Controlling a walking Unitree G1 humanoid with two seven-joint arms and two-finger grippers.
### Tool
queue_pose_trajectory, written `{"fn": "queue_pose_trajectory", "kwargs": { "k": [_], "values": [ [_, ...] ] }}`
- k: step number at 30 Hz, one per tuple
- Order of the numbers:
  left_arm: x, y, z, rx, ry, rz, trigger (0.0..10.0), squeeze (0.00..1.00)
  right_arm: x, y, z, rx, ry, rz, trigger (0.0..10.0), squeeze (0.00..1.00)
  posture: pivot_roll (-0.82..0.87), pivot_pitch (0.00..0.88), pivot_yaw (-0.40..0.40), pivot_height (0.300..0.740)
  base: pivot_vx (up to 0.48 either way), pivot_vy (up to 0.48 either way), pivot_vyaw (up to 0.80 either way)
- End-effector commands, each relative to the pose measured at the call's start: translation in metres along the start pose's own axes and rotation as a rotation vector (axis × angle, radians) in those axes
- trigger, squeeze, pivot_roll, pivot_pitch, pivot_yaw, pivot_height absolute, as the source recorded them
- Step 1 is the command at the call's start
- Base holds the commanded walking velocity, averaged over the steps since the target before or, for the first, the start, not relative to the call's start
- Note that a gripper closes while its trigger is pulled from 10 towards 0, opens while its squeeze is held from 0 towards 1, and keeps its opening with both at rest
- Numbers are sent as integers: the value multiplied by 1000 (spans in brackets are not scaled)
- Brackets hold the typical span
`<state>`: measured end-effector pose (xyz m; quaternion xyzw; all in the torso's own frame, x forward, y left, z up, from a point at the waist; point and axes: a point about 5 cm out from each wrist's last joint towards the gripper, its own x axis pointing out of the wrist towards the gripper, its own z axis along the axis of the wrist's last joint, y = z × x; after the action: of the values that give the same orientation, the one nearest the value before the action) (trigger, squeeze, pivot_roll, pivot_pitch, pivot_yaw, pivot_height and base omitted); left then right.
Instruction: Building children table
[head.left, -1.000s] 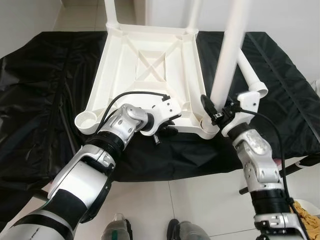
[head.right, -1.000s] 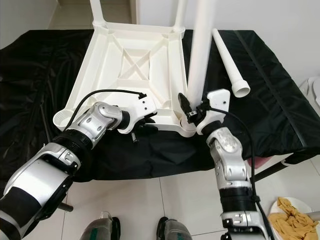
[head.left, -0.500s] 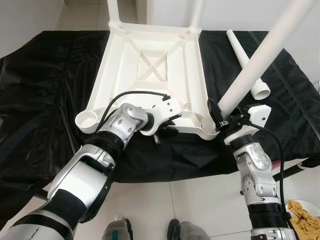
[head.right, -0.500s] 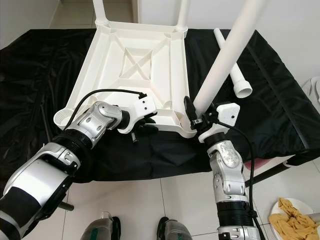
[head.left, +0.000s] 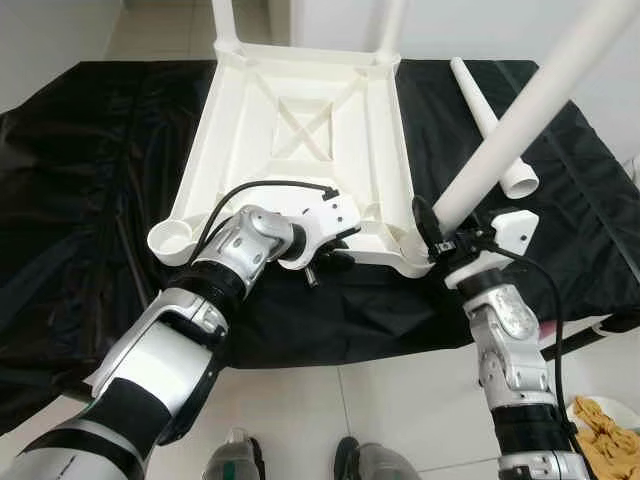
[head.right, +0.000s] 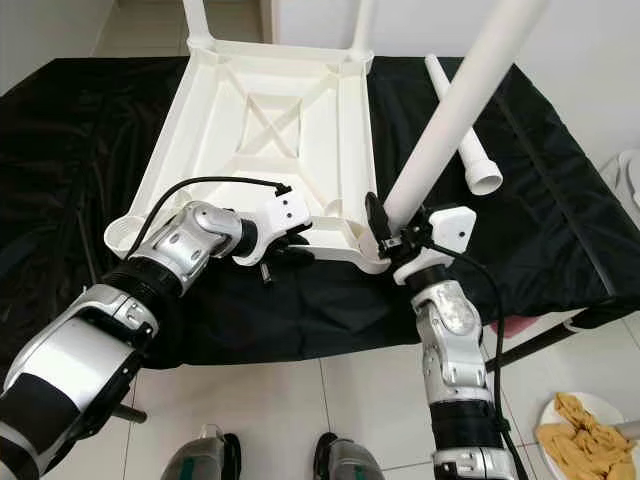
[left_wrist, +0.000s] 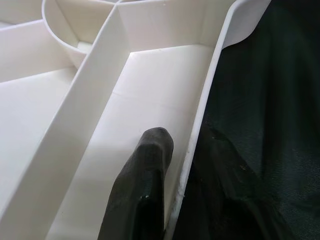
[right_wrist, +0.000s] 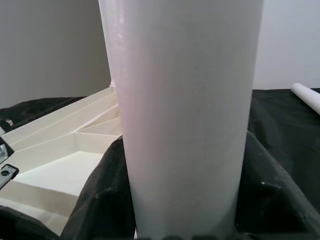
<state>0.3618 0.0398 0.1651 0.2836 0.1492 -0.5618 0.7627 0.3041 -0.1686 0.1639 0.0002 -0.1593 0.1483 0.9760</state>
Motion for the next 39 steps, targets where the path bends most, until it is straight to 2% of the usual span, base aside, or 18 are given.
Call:
{"fn": "queue_pose_trajectory", "kwargs": {
  "k": [1, 5, 12, 27, 29, 31, 37, 39],
  "values": [
    [-12, 14, 16, 40, -49, 92, 10000, 0, -26, 0, -61, 70, 351, -61, 10000, 0, 40, 126, 24, 740, 0, 0, 0],
    [-13, 14, 16, 42, -49, 94, 10000, 0, -19, 3, -62, 68, 388, -44, 10000, 0, 40, 125, 25, 740, 0, 0, 0],
    [-12, 14, 17, 44, -50, 95, 10000, 0, -9, 6, -64, 69, 392, -30, 10000, 0, 43, 124, 21, 740, 0, 0, 0],
    [-14, 15, 17, 40, -51, 102, 10000, 0, -18, 7, -67, 40, 393, -61, 10000, 0, 41, 128, 19, 740, 0, 0, 0],
    [-14, 16, 18, 43, -53, 104, 10000, 0, -28, 10, -77, 7, 434, -48, 10000, 0, 42, 126, 19, 740, 0, 0, 0],
    [-14, 16, 18, 44, -53, 104, 10000, 0, -30, 10, -79, 3, 444, -47, 10000, 0, 42, 126, 19, 740, 0, 0, 0],
    [-14, 16, 18, 44, -53, 105, 10000, 0, -36, 11, -83, 9, 442, -53, 10000, 0, 43, 127, 19, 740, 0, 0, 0],
    [-15, 17, 18, 45, -52, 105, 10000, 0, -36, 9, -82, 46, 422, -84, 10000, 0, 41, 127, 21, 740, 0, 0, 0]
  ]
}}
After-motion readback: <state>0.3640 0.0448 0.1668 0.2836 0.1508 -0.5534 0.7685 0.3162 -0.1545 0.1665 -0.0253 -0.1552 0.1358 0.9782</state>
